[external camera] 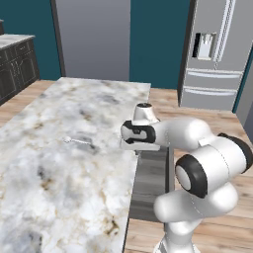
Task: Organize the utensils by type. Pick up the wooden spoons from the counter and place them in the open cabinet. Then pick up the metallic utensils from the counter and place them in the open drawer.
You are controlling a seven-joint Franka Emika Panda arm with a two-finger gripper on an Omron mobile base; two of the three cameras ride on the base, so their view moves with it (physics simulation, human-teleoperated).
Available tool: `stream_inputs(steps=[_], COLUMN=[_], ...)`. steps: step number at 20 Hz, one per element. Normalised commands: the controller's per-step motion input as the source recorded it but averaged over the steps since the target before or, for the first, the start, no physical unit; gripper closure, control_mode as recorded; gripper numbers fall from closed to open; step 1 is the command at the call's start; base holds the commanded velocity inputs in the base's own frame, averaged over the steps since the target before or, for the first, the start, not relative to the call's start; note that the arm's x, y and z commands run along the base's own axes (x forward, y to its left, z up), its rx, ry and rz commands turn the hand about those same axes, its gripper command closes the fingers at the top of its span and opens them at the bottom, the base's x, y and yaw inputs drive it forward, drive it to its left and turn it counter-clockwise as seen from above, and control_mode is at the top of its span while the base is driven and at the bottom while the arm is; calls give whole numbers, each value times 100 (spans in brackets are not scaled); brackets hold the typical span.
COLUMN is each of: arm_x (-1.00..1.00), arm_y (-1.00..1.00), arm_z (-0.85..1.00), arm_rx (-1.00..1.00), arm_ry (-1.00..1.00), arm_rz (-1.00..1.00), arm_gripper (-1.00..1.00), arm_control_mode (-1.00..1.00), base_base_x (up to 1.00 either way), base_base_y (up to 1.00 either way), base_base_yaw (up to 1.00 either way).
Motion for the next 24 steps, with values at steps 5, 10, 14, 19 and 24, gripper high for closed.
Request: stream_inputs(steps=[5, 10, 14, 19, 24], arm_x=[0, 1, 0, 12, 18], arm_y=[-59, -31, -33, -28, -33], arm_z=[-4, -21, -27, -25, -7], arm_rx=[0, -15, -19, -11, 0], arm_ry=[8, -3, -4, -1, 14], arm_rz=[-30, -20, -7, 0, 0], arm_gripper=[100, 100, 100, 100, 100], arm_control_mode=[-100, -100, -100, -100, -100], base_base_x=[0, 0, 0, 0, 0], base_base_y=[0, 0, 0, 0, 0], base_base_yaw=[0, 0, 0, 0, 0])
